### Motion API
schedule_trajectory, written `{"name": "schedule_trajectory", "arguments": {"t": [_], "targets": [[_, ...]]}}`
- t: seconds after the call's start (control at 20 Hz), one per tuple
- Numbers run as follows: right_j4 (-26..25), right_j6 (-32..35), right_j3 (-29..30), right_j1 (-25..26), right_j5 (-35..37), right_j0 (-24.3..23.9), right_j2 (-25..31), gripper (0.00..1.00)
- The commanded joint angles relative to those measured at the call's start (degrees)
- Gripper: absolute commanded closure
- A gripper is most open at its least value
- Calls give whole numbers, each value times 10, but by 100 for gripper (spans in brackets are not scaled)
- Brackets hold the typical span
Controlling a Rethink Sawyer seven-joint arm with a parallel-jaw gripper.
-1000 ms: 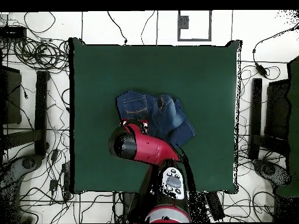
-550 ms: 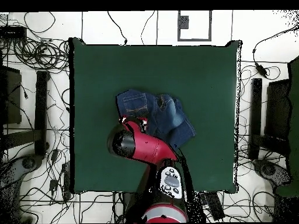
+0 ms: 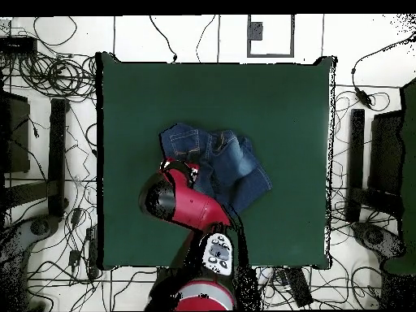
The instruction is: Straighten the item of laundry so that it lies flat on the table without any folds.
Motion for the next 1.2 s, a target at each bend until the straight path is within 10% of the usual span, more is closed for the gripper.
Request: {"name": "schedule_trajectory", "arguments": {"t": [0.05, 0.4, 1.2], "targets": [[68, 171, -6, 20, -9, 48, 10, 100], [49, 163, 45, -70, 58, 28, 35, 100], [48, 253, 16, -204, 342, 158, -125, 100]]}}
